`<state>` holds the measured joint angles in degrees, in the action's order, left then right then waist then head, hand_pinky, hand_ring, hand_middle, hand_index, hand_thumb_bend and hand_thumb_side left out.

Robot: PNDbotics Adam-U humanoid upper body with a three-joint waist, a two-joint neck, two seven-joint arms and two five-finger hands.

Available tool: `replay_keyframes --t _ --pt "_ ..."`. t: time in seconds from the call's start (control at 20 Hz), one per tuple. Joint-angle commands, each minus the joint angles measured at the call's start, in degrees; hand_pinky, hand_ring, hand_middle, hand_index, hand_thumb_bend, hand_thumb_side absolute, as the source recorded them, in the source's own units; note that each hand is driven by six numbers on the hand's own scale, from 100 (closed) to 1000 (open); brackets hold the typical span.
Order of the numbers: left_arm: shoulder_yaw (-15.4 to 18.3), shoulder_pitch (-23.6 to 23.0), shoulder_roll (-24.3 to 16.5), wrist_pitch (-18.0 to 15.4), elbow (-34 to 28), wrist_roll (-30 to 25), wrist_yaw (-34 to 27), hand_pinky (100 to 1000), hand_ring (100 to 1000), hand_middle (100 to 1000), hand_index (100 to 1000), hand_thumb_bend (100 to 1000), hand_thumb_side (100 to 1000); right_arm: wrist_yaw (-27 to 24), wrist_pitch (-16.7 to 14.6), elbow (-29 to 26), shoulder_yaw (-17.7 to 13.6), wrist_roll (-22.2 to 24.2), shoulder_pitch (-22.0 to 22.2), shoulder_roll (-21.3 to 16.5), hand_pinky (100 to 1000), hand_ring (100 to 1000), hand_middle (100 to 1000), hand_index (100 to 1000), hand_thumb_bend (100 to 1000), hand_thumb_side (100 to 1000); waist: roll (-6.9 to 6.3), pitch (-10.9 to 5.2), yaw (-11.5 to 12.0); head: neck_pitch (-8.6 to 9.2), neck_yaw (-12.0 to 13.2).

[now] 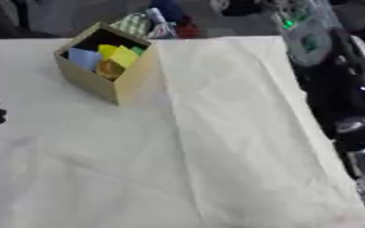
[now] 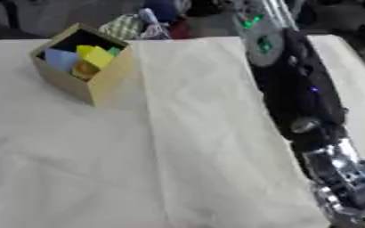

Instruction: Pick up objects on the table and place them in the box.

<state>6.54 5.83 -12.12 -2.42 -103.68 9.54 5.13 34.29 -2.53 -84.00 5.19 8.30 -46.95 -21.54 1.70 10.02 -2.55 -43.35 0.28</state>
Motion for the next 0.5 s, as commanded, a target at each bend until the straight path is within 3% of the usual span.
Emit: replay_keyframes --t 0.05,0.15,0.5 --pt "1.23 -0.19 -1.67 0.04 -1.13 1.03 0.55 650 617 595 755 100 759 -5.65 1.68 -7.83 -2.24 -5.46 4.73 -1.84 933 878 940 1000 100 396 0.39 -1.39 -1.04 -0.72 4.13" --pt "1.68 -0.32 -1.84 0.13 -1.09 1.54 0.76 650 617 596 755 100 758 -8.75 1.77 -10.34 -3.24 -8.37 9.80 -1.02 928 864 924 1000 100 462 0.21 -1.13 -2.24 -0.75 6.51" --pt "2.24 -0.67 -1.95 0.63 -0.43 2.56 2.13 650 620 600 761 100 754 -18.57 -1.47 -12.53 -3.07 -9.95 22.54 0.45 924 835 886 961 100 444 -0.76 -0.87 -3.74 -0.76 13.06"
